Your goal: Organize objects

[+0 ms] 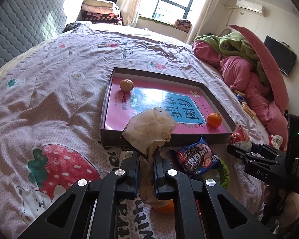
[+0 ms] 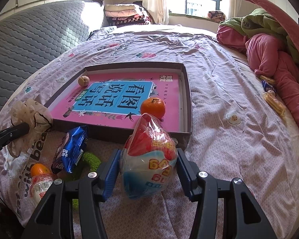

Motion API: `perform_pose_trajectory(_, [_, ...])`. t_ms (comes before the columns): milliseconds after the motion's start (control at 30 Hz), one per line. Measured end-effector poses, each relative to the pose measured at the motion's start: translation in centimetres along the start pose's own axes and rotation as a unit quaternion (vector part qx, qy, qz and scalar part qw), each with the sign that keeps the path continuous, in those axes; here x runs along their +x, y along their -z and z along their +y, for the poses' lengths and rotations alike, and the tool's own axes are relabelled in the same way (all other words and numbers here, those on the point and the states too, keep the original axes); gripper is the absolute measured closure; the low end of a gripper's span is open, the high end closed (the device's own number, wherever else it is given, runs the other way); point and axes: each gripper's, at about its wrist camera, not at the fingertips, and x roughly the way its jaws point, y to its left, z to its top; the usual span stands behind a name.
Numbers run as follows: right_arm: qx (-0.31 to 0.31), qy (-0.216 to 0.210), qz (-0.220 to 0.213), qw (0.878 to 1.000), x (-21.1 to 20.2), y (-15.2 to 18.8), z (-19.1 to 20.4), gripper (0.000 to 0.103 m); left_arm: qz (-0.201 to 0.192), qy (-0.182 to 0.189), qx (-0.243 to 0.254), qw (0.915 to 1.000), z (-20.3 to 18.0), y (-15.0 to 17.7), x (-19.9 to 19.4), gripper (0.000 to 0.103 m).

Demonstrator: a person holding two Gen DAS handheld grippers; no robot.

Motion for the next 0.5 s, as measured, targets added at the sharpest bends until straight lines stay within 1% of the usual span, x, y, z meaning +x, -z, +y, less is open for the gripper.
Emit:
perform_pose_trajectory(267, [-0.009, -0.002, -0.002, 1.0, -0.1, -0.1, 0.5, 0.049, -0.013, -0.002, 0.016, 0.9998, -1.1, 0.2, -0.4, 0.094])
perform_pose_trajectory(500, [-0.012, 0.0, -0.016, 1.0, -0.7, -0.4, 0.7, 0.049, -0.026, -0.003, 0.028, 0.9993, -2.0, 0.0, -0.9, 0.094])
